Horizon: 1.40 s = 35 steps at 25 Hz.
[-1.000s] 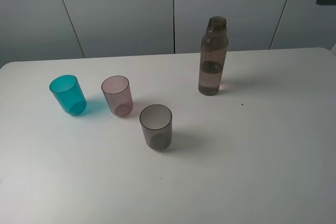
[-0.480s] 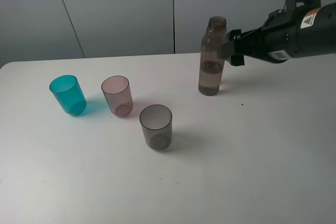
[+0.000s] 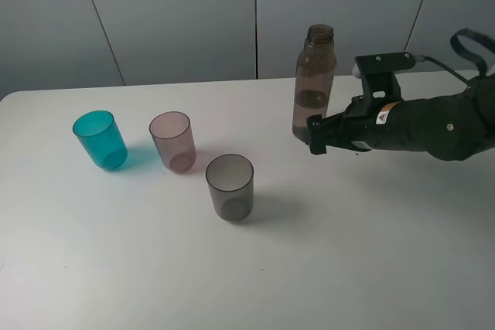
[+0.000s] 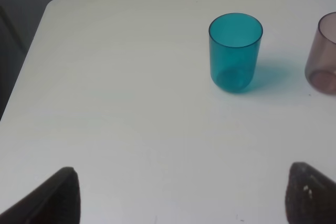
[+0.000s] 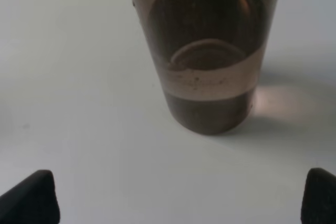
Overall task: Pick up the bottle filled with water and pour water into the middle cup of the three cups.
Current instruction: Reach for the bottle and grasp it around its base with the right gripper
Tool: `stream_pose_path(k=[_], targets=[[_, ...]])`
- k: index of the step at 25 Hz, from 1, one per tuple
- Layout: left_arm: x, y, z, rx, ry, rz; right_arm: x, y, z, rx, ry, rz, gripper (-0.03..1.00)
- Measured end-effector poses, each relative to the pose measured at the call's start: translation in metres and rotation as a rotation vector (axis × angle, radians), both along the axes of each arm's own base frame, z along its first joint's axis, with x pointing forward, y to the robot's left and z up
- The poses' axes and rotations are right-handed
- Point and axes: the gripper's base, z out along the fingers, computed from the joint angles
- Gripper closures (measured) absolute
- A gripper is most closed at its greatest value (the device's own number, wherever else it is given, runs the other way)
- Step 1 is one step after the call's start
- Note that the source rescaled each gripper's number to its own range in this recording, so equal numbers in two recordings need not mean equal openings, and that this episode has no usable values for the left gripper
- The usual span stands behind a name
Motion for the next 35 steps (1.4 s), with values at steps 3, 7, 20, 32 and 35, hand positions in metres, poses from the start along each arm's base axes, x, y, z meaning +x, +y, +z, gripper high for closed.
stream_pose_path(k=[3, 7, 20, 32, 35], targets=[[0.000, 0.000, 0.000, 0.000, 0.000, 0.000, 0.007, 0.002, -0.008, 0.023, -0.069, -0.004, -0.03], [0.000, 0.000, 0.000, 0.000, 0.000, 0.000, 0.015, 0.005, -0.010, 0.051, -0.194, 0.003, -0.03], [0.000, 0.000, 0.000, 0.000, 0.000, 0.000, 0.023, 0.008, -0.030, 0.026, -0.247, 0.021, -0.03], [0.000, 0.000, 0.000, 0.003, 0.000, -0.002, 0.041, 0.014, -0.025, 0.020, -0.305, 0.003, -0.03], [0.000, 0.000, 0.000, 0.003, 0.000, -0.002, 0.045, 0.015, -0.025, 0.022, -0.309, 0.001, -0.03]])
